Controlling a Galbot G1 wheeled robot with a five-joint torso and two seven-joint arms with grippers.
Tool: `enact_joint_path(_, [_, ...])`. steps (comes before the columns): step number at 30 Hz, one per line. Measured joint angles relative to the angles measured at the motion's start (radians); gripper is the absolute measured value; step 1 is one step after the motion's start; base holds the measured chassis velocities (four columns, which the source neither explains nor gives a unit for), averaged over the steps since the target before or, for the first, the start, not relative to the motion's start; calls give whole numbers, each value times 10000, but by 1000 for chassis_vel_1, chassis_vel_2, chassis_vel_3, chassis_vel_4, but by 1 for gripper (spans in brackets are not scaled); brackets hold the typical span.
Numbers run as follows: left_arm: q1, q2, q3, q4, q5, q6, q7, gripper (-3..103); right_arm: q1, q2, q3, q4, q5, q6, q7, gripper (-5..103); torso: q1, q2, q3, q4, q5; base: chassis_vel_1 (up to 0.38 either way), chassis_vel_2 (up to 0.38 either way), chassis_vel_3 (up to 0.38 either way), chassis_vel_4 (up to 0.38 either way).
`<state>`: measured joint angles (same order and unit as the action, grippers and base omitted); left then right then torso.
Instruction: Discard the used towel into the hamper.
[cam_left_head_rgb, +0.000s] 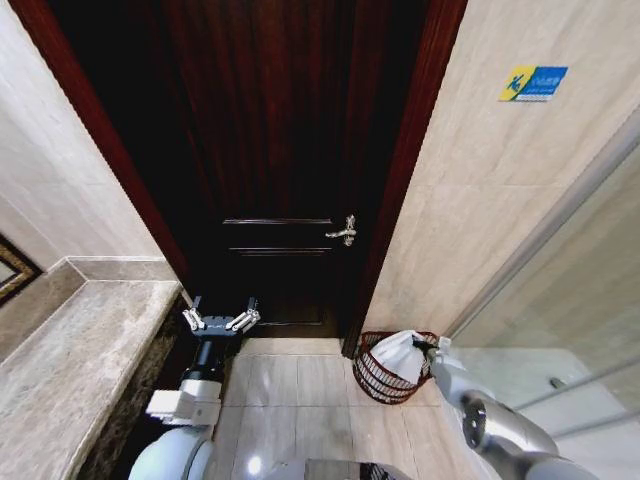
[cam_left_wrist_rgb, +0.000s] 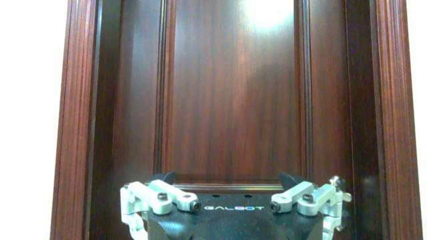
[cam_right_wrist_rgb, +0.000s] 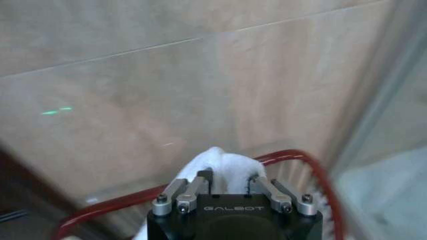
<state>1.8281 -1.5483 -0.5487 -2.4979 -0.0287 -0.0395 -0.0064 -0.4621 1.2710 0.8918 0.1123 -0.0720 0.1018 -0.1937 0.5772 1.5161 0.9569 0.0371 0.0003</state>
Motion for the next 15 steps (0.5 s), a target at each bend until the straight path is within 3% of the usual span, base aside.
enact_joint_path(4, [0,0,0,0,0,0,0,100,-96,-114,91,134,147,-1,1016,42,1,0,-1,-4,-6,0,0,0,0])
enact_joint_path(6, [0,0,0,0,0,0,0,100,-161,-125,91,188,163,84,1038,53,1,0,-1,-3,-3,0,0,0,0])
enact_joint_path(8, [-1,0,0,0,0,0,0,100,-233,-126,90,235,167,91,738,58,1,0,-1,-2,-6,0,0,0,0])
enact_joint_path(10, [0,0,0,0,0,0,0,100,-520,-163,2,404,-83,145,-454,64,1,0,-1,0,2,0,0,0,0])
enact_joint_path(11, [0,0,0,0,0,0,0,100,-520,-163,2,404,-83,145,-454,64,1,0,-1,0,2,0,0,0,0])
enact_joint_path(13, [0,0,0,0,0,0,0,100,-838,-160,27,465,-354,415,-905,80,0,0,-1,-4,-3,0,0,0,0])
enact_joint_path(15, [0,0,0,0,0,0,0,100,-866,-153,46,460,-350,455,-905,80,0,0,-1,-3,-3,0,0,0,0])
